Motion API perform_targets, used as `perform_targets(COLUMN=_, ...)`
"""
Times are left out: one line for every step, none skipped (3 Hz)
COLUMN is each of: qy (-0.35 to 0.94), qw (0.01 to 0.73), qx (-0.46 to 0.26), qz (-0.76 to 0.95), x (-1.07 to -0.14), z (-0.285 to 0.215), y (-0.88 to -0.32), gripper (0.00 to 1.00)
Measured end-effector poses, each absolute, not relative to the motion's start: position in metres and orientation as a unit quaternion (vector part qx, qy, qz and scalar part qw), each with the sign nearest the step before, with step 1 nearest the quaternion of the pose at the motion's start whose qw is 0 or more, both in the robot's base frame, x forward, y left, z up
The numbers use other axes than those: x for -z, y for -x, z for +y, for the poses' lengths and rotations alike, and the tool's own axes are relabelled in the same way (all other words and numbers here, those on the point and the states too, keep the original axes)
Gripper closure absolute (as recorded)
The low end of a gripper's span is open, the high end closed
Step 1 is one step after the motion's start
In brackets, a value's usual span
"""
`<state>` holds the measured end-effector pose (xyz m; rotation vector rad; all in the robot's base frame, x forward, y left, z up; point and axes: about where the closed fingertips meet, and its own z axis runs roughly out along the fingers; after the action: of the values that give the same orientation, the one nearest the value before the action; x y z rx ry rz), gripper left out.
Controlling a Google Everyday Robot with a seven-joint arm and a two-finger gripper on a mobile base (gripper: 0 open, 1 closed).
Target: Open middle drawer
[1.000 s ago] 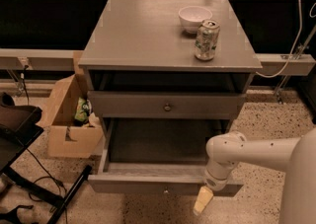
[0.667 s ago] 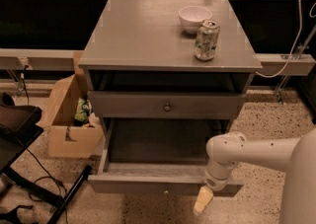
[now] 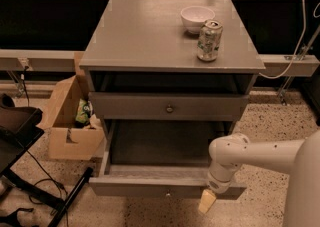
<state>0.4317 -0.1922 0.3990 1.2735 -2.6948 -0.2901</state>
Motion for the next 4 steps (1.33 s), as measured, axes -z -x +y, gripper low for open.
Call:
perform_targets(qy=-0.424, qw=0.073, qx=0.097, qz=-0.897, x=-0.4, z=-0.192, y=-0.432, gripper=0.09)
perform_targets(qy=-0.424, qw=0.073, qx=0.097, qz=-0.897, x=-0.401, z=-0.192, y=-0.433, gripper=0.0)
perform_targets(qy=-0.434, qw=0.072, qx=0.096, qz=-0.893, x=-0.403, z=-0.189, y=-0.436, gripper=0.0)
perform_targets(qy=-0.511, qw=0.062, qx=0.088, qz=-0.853, x=-0.418, z=-0.159, y=-0.465, gripper=0.0)
